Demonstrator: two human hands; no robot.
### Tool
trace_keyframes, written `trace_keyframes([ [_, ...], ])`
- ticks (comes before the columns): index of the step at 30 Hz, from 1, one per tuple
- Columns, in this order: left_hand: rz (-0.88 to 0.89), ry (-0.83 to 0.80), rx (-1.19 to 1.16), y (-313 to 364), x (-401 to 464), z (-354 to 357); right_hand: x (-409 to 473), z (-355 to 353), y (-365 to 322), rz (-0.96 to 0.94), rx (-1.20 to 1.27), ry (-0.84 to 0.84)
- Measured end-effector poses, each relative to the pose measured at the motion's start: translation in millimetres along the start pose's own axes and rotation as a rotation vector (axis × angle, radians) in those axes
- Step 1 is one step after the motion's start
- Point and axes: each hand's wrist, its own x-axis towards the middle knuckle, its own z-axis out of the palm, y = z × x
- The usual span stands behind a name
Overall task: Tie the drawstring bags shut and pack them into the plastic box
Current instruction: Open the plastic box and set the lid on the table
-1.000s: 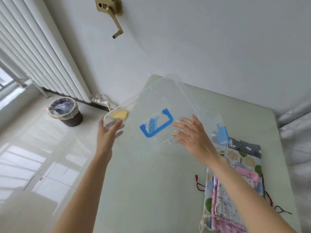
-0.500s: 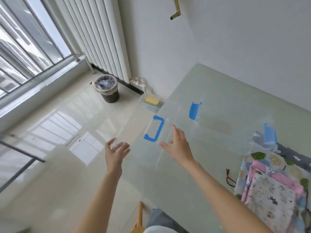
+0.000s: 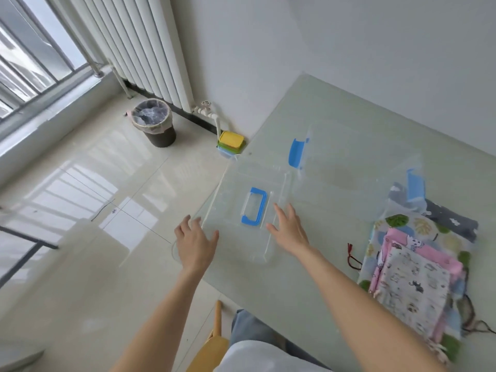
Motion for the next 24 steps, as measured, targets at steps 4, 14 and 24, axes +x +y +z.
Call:
trace_keyframes([
  [4, 0.313, -0.011, -0.174, 56, -3, -12, -33, -29, 10, -0.255, -0.004, 0.251],
  [14, 1.019, -0.101, 0.141, 207, 5, 25, -59, -108, 84, 0.036, -0.260, 0.599],
  [24, 1.051, -0.117, 0.160, 217, -35, 31, -58, -129, 129, -0.128, -0.001, 0.482],
])
